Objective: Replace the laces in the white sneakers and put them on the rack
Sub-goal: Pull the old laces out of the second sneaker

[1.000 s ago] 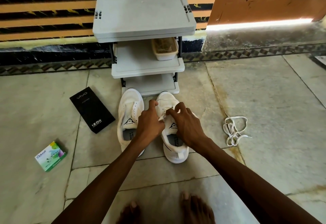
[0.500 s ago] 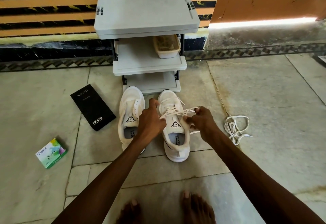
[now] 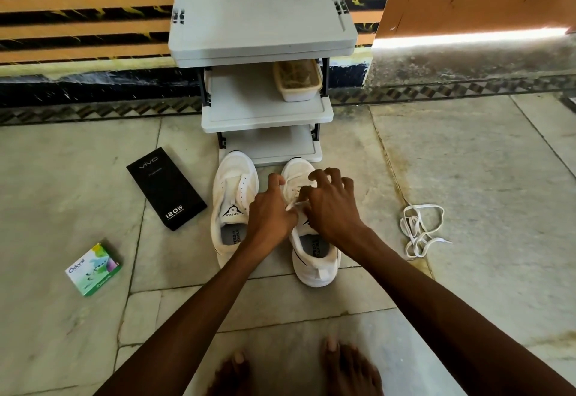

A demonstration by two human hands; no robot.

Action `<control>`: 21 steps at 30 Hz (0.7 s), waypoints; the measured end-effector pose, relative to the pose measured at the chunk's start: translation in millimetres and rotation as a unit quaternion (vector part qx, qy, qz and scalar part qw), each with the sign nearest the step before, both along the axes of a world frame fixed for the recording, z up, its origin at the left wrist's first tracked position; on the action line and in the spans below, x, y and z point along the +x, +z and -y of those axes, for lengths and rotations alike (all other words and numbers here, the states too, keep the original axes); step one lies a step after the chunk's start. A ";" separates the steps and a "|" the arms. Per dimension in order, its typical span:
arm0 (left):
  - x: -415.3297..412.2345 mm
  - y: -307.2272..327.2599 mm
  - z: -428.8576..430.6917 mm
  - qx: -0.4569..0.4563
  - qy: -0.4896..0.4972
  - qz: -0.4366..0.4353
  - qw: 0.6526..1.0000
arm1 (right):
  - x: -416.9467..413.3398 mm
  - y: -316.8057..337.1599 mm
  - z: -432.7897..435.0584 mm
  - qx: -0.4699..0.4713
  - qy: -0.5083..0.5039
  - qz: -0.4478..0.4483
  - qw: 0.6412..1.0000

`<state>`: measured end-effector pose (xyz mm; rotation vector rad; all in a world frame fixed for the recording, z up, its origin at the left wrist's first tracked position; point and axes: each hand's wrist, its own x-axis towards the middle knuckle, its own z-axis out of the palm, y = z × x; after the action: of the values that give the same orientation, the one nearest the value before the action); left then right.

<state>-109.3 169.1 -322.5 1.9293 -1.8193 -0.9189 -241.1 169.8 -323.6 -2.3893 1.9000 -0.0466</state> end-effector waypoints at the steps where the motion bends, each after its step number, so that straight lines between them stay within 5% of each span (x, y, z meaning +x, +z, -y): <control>1: 0.0 0.2 0.0 0.000 -0.002 0.004 1.000 | 1.1 -0.9 1.3 -0.005 0.007 -0.001 1.000; 4: -0.6 1.3 -0.4 0.005 -0.001 0.003 1.000 | -0.4 -0.5 5.7 -0.025 -0.004 0.038 0.999; 7: -1.9 1.7 -1.4 0.001 0.001 0.003 1.000 | -11.3 9.9 12.3 -0.096 -0.118 0.273 0.950; 8: -1.7 2.0 -1.8 -0.001 0.001 0.007 1.000 | -16.8 16.6 17.5 -0.079 -0.193 0.406 0.890; 10: -3.0 2.2 -1.8 -0.002 -0.003 0.016 1.000 | -30.5 29.7 30.4 0.031 -0.320 0.694 0.644; 11: -3.8 1.7 -1.9 -0.001 -0.005 0.019 1.000 | -35.8 34.8 35.5 0.092 -0.345 0.791 0.497; 12: -3.6 1.0 -1.4 -0.001 -0.006 0.021 1.000 | -38.8 37.8 39.1 0.129 -0.350 0.844 0.386; 13: -3.7 0.2 -1.4 0.000 -0.007 0.023 1.000 | -39.6 38.1 40.2 0.147 -0.344 0.867 0.328; 14: -3.2 -0.4 -1.1 0.000 -0.006 0.025 1.000 | -37.4 37.4 40.8 0.157 -0.343 0.865 0.331; 15: -3.1 -1.2 -1.0 0.002 -0.004 0.023 1.000 | -33.4 38.1 39.8 0.157 -0.340 0.842 0.387; 16: -1.9 -1.6 -1.1 0.005 -0.002 0.018 1.000 | -28.6 37.4 37.5 0.143 -0.332 0.784 0.504; 18: -0.8 -2.4 -1.4 0.012 0.001 0.002 1.000 | -21.9 32.8 31.0 0.066 -0.238 0.546 0.800; 19: -0.4 -2.3 -1.1 0.015 0.001 -0.003 1.000 | -19.6 29.7 27.6 0.024 -0.163 0.403 0.900; 21: 0.1 -2.3 -0.5 0.018 0.001 -0.005 1.000 | -12.4 25.7 19.7 0.005 -0.050 0.160 0.986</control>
<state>-109.1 169.6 -324.8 1.9437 -1.8059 -0.9653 -253.5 150.1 -297.9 -2.1208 1.8572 -0.4001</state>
